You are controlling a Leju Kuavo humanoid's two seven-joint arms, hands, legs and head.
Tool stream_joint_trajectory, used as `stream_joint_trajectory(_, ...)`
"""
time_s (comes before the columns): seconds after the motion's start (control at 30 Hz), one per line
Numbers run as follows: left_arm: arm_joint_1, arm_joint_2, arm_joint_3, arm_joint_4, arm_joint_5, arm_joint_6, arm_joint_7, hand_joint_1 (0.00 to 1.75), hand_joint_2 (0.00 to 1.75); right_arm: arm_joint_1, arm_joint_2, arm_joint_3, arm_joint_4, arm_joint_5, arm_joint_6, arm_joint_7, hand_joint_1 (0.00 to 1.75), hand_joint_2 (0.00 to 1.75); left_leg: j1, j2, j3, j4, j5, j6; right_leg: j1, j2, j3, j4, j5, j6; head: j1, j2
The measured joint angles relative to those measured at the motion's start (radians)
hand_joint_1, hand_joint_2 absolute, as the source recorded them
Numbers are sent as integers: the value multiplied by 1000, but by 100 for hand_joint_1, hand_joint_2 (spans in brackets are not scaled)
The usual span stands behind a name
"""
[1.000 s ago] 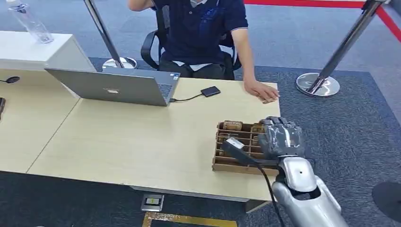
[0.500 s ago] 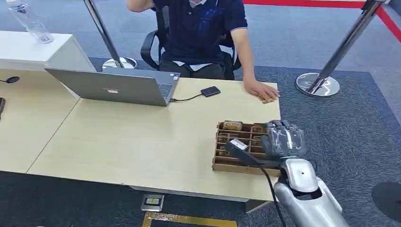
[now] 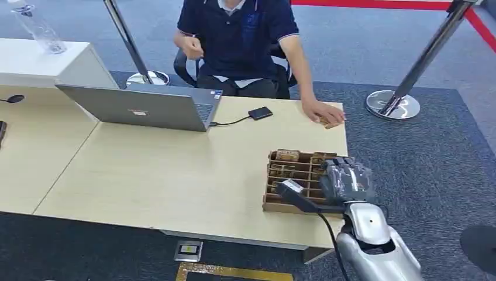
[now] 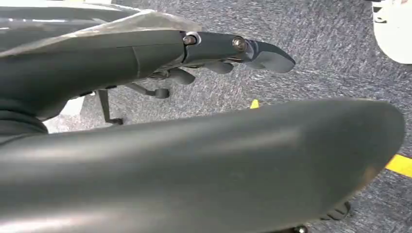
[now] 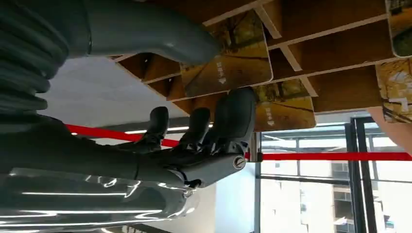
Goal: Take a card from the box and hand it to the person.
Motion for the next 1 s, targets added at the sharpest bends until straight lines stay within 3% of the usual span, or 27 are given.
stream_joint_trajectory(0.23,0,0,0,0,-6,0,0,0,0,24,6,-3,-3,4,4,0,101,175,0,0,0,0,0,0,0,0,0,0,0,0,0,0)
stream_joint_trajectory(0.33,0,0,0,0,-10,0,0,0,0,39,9,-8,-14,8,4,4,122,175,0,0,0,0,0,0,0,0,0,0,0,0,0,0)
stream_joint_trajectory(0.47,0,1,0,0,-15,0,0,0,0,51,12,-16,-32,19,4,9,133,175,0,0,0,0,0,0,0,0,0,0,0,0,0,0)
stream_joint_trajectory(0.8,0,3,0,0,-18,-3,0,0,0,86,9,-37,-81,34,4,17,129,175,0,0,0,0,0,0,0,0,0,0,0,0,0,0)
stream_joint_trajectory(0.83,0,3,0,0,-18,-3,0,0,0,86,8,-40,-86,35,4,17,138,175,0,0,0,0,0,0,0,0,0,0,0,0,0,0)
stream_joint_trajectory(0.87,0,3,0,0,-18,-3,0,0,0,87,7,-41,-89,35,4,17,161,175,0,0,0,0,0,0,0,0,0,0,0,0,0,0)
stream_joint_trajectory(0.9,0,3,0,0,-18,-3,0,0,0,88,6,-42,-94,36,4,17,161,175,0,0,0,0,0,0,0,0,0,0,0,0,0,0)
stream_joint_trajectory(0.93,0,3,0,0,-18,-3,0,0,0,88,6,-42,-98,36,4,17,175,175,0,0,0,0,0,0,0,0,0,0,0,0,0,0)
stream_joint_trajectory(1.0,0,3,0,0,-18,-3,0,0,0,90,4,-43,-109,40,3,15,175,175,0,0,0,0,0,0,0,0,0,0,0,0,0,0)
